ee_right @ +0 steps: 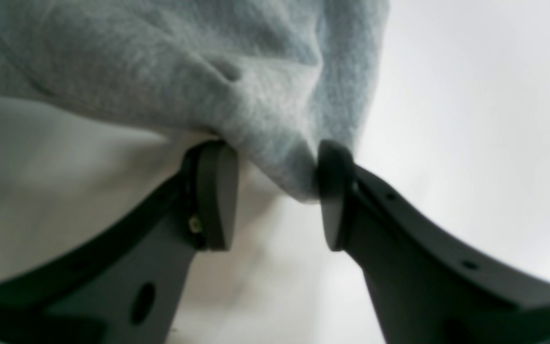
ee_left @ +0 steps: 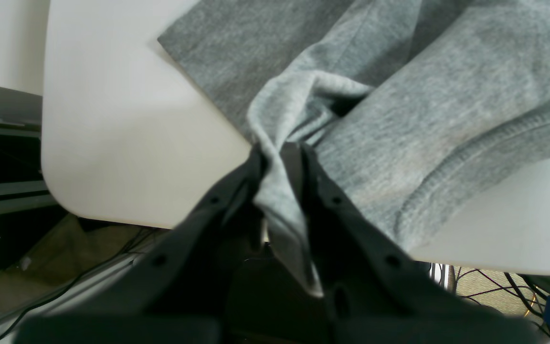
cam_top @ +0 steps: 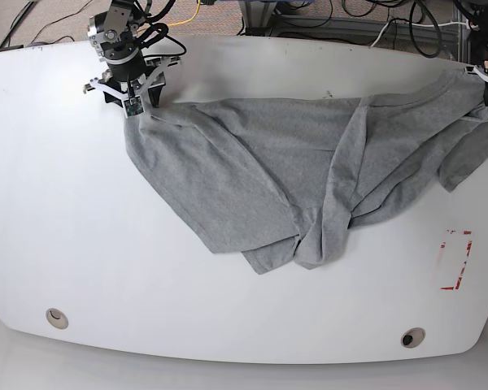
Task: Layout the t-shirt on the table in an organized manner, then fold the t-shirt properly
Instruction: 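Open the right gripper to release the t-shirt, then move the right gripper over the t-shirt's middle to smooth it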
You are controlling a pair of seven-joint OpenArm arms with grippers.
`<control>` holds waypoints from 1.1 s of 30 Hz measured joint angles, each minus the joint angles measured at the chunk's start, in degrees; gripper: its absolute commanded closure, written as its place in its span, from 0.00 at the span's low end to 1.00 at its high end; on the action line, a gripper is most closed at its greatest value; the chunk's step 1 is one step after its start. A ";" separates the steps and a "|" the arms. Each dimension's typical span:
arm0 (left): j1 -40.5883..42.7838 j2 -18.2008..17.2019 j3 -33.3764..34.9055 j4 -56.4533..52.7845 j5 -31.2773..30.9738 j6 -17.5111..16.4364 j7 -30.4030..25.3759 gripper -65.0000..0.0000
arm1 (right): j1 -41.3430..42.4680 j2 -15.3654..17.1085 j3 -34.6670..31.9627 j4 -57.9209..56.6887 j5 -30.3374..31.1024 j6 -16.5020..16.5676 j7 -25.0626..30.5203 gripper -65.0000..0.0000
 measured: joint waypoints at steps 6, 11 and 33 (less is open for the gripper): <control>0.00 0.00 0.00 0.00 0.00 0.00 0.02 1.00 | -2.56 -1.73 0.66 2.86 0.31 -0.02 0.37 0.19; -0.04 0.00 0.00 0.00 0.02 0.02 0.02 1.00 | -8.48 -1.57 -1.66 2.84 0.94 -0.66 0.13 0.00; -0.17 0.00 0.02 0.11 0.02 0.04 0.00 1.00 | -0.07 -1.57 -3.98 5.18 0.15 6.36 1.55 0.10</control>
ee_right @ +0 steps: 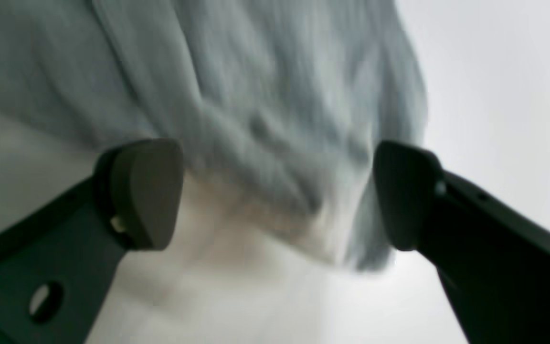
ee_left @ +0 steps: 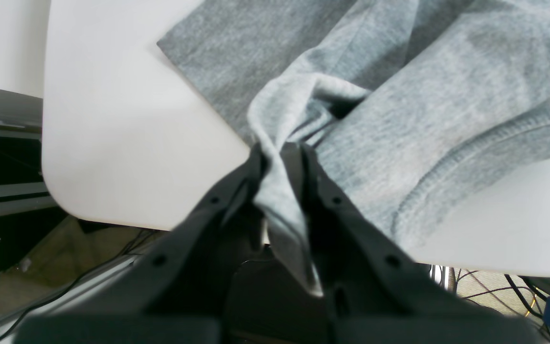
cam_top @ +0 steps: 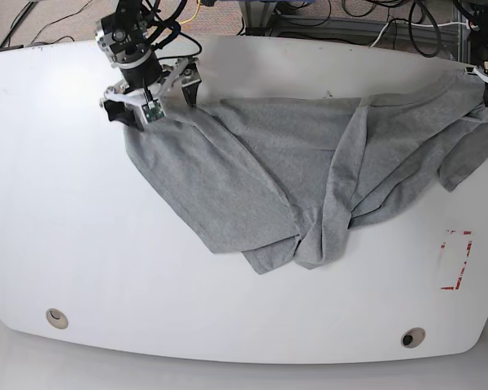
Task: Layout the t-shirt on the table in an organized manner, then fold the t-shirt properly
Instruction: 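Move the right gripper over the t-shirt's middle to smooth it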
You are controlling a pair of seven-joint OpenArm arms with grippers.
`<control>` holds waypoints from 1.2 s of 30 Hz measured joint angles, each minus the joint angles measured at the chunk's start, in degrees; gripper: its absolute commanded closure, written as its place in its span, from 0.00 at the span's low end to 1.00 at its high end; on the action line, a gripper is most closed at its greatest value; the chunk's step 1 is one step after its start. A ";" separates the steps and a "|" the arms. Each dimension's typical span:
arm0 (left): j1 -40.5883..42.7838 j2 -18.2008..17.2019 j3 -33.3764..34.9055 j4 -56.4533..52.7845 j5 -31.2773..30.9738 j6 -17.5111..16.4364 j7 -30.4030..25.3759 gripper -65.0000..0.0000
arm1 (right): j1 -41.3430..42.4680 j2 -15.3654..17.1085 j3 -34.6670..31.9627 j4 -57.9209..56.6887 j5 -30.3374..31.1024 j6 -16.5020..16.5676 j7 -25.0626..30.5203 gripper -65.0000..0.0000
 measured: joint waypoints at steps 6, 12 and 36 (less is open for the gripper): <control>0.02 0.02 0.00 0.00 -0.02 0.00 0.00 1.00 | 7.21 0.20 -2.12 -0.04 -0.15 1.53 -2.60 0.10; 0.02 0.15 0.07 -0.02 0.00 0.00 0.00 1.00 | 13.27 0.22 -9.70 -0.09 0.04 1.84 -5.20 0.10; 0.17 1.31 0.09 -0.02 0.20 0.00 0.00 1.00 | 25.40 0.61 -35.34 -18.27 5.40 -1.25 -10.73 0.10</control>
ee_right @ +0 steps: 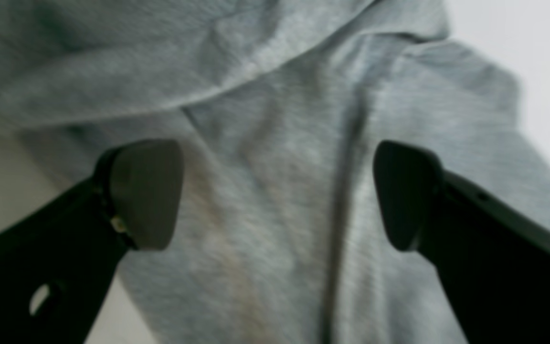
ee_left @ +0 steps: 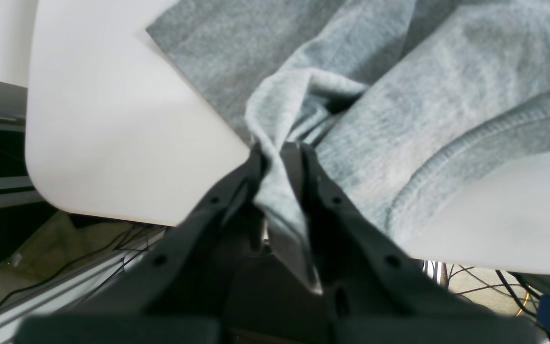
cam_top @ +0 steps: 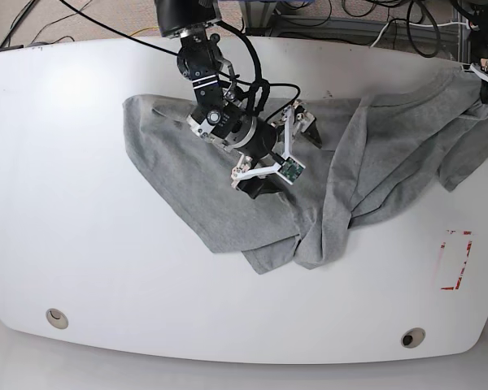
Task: Layout the t-shirt on the table in an organized manner, then fold the t-shirt properly
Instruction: 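Move the right gripper over the t-shirt's middle to smooth it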
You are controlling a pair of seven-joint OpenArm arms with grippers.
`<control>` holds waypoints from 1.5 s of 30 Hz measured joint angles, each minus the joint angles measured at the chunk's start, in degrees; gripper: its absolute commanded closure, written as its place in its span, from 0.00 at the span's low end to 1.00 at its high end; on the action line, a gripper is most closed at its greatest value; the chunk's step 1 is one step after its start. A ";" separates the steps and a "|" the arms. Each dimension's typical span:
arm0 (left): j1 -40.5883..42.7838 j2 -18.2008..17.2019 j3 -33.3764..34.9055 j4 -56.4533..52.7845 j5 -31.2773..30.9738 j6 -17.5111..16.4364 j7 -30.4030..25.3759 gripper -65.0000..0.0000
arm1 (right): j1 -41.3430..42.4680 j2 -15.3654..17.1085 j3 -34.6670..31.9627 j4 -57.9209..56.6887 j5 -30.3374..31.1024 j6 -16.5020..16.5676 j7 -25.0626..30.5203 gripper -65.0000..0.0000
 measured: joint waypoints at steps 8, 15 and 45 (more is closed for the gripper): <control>0.00 -0.04 0.00 0.00 0.00 0.00 0.00 1.00 | 3.87 -0.02 -0.02 -5.79 11.34 -2.58 0.90 0.10; 0.02 -0.02 0.00 0.02 0.00 0.00 0.00 1.00 | 6.67 0.00 -0.15 -10.36 23.28 -5.77 0.92 0.10; -0.02 1.55 0.02 0.07 0.00 0.20 0.00 1.00 | 16.94 0.28 -5.57 -33.79 29.05 -10.08 6.10 0.10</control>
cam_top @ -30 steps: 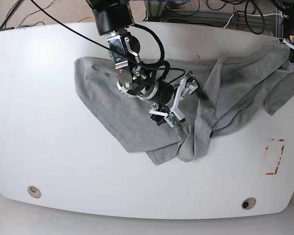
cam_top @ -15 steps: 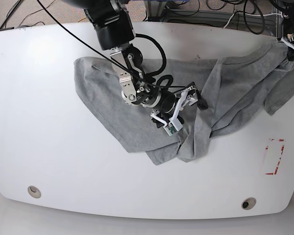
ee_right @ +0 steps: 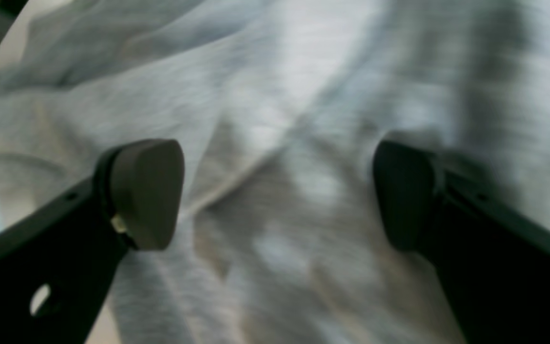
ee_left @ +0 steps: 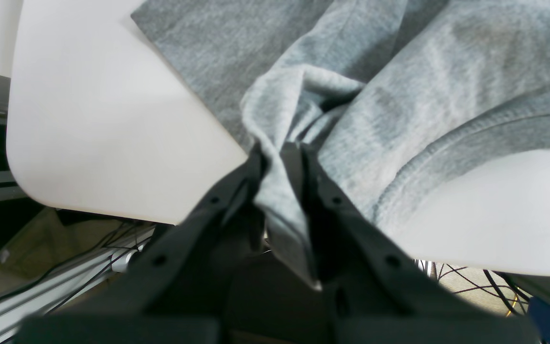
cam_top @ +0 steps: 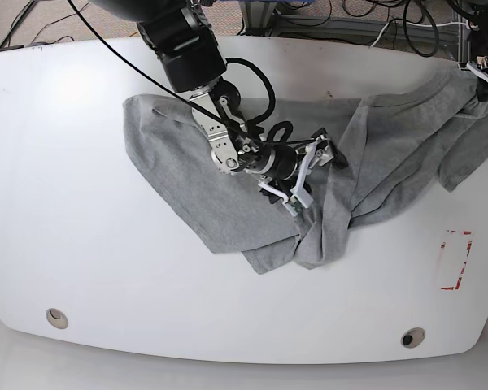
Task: Layout the t-shirt on the table in an organized manner, then fold the t-shirt properly
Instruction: 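Move the right gripper over the t-shirt's middle to smooth it, then lower the right gripper and pinch fabric at the t-shirt's middle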
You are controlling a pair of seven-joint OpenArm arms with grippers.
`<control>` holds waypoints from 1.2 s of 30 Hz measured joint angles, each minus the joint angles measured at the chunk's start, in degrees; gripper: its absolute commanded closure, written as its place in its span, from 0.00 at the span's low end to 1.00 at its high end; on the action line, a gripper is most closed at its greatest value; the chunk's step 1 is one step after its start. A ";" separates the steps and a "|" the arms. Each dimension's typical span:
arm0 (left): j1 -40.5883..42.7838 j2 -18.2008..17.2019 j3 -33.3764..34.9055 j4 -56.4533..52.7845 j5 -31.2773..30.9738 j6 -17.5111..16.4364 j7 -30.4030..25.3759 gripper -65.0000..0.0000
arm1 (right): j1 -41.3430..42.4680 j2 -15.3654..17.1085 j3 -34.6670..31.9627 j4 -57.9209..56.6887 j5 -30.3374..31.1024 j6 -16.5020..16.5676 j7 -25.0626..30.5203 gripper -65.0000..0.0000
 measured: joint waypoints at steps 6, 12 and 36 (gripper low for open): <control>-0.02 -0.04 -0.02 0.00 0.00 0.00 0.00 1.00 | 0.00 -0.52 -2.19 -0.26 0.02 0.20 0.24 0.10; -0.04 0.00 -0.02 0.00 0.00 0.00 0.00 1.00 | -0.31 0.11 -0.04 4.04 -0.28 0.07 -0.83 0.10; -0.20 -0.04 2.47 0.00 0.04 0.02 0.00 1.00 | -0.55 6.43 4.46 10.84 -0.02 0.22 -2.08 0.10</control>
